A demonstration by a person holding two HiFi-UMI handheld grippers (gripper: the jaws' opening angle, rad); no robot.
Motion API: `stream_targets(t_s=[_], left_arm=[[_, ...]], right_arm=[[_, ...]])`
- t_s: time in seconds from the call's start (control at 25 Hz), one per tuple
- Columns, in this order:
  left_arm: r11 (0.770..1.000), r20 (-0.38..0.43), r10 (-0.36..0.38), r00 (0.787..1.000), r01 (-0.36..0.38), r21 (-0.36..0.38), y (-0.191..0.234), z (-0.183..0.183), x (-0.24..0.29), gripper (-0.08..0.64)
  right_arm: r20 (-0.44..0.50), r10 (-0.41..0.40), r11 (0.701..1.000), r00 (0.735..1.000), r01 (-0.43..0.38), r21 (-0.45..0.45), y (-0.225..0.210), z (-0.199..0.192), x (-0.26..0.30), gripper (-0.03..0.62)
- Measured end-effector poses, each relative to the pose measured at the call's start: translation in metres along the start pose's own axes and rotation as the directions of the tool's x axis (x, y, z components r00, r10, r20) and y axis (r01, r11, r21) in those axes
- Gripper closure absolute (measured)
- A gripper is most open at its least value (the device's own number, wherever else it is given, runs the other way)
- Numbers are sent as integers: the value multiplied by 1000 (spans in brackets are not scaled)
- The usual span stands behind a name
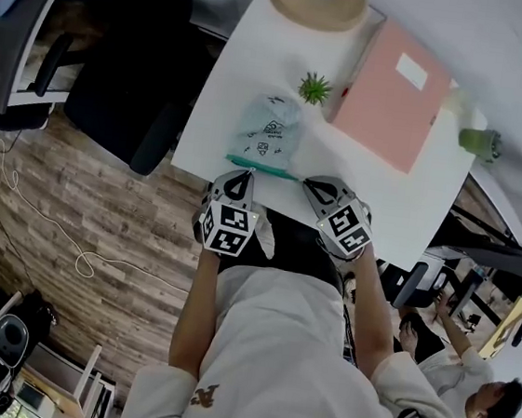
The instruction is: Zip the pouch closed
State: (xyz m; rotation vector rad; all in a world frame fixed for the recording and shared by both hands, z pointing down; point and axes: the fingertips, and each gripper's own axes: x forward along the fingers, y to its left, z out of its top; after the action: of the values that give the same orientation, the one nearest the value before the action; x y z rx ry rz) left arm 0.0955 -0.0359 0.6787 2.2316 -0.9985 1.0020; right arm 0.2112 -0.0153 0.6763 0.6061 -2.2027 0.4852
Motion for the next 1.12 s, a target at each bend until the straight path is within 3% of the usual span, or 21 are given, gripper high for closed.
stream_targets(t_s=[0.84, 1.12], left_arm=[[999, -33, -16, 999, 17, 42, 35, -1, -7, 563], [996, -43, -27, 999, 30, 87, 40, 0, -6, 563]], right_arm=[[-10, -90, 993, 996, 91, 76, -8, 1, -1, 588], [-16, -120, 989, 993, 121, 87, -8, 2, -3, 588]])
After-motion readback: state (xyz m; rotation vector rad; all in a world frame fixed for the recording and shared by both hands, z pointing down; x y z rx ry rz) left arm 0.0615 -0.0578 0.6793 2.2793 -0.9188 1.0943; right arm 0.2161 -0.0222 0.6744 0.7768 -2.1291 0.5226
